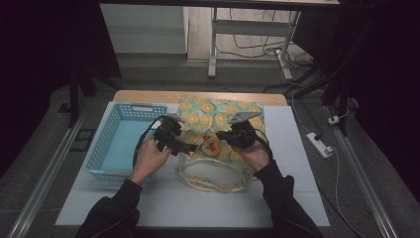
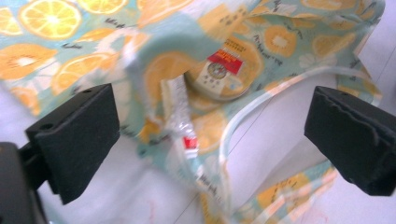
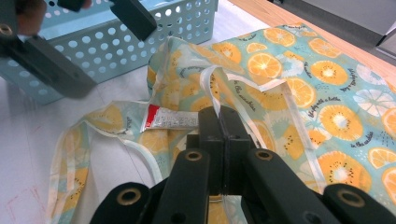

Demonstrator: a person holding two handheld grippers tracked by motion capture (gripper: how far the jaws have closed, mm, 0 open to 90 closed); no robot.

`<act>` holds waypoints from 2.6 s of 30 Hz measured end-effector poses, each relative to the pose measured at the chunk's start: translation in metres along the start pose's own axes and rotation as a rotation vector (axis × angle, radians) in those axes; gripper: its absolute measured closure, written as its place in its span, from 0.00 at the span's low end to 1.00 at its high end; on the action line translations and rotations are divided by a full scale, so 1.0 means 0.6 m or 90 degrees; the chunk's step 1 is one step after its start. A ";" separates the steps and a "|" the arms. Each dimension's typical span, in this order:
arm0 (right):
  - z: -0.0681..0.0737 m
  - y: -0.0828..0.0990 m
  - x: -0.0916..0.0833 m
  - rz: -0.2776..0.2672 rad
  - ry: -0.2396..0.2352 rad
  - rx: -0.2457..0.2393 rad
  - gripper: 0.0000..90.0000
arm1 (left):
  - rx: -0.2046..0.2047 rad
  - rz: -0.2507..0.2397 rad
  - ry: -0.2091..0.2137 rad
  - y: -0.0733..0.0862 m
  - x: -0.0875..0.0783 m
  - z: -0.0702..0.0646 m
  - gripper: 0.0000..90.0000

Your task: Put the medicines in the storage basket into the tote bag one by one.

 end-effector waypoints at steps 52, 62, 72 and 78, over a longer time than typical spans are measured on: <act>-0.008 -0.003 -0.004 -0.006 0.002 0.004 1.00 | -0.080 0.094 -0.175 0.062 -0.016 0.257 0.10; -0.008 -0.003 -0.003 -0.005 0.003 0.002 1.00 | -0.070 0.100 -0.145 0.056 -0.004 0.251 0.54; -0.008 -0.004 -0.004 -0.008 0.002 0.003 1.00 | -0.088 0.084 -0.159 0.050 -0.029 0.247 0.56; -0.009 -0.005 -0.004 -0.009 0.003 0.003 1.00 | -0.077 0.053 -0.153 0.031 -0.061 0.227 0.56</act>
Point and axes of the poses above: each handheld gripper's, and its own axes: x roughly forward along the jaws, y roughly out of its underside, z roughly to its left, the point moved 10 cm from there along x, roughly forward along the jaws, and after that the axes turned 1 degree about y, right-handed, at the moved point
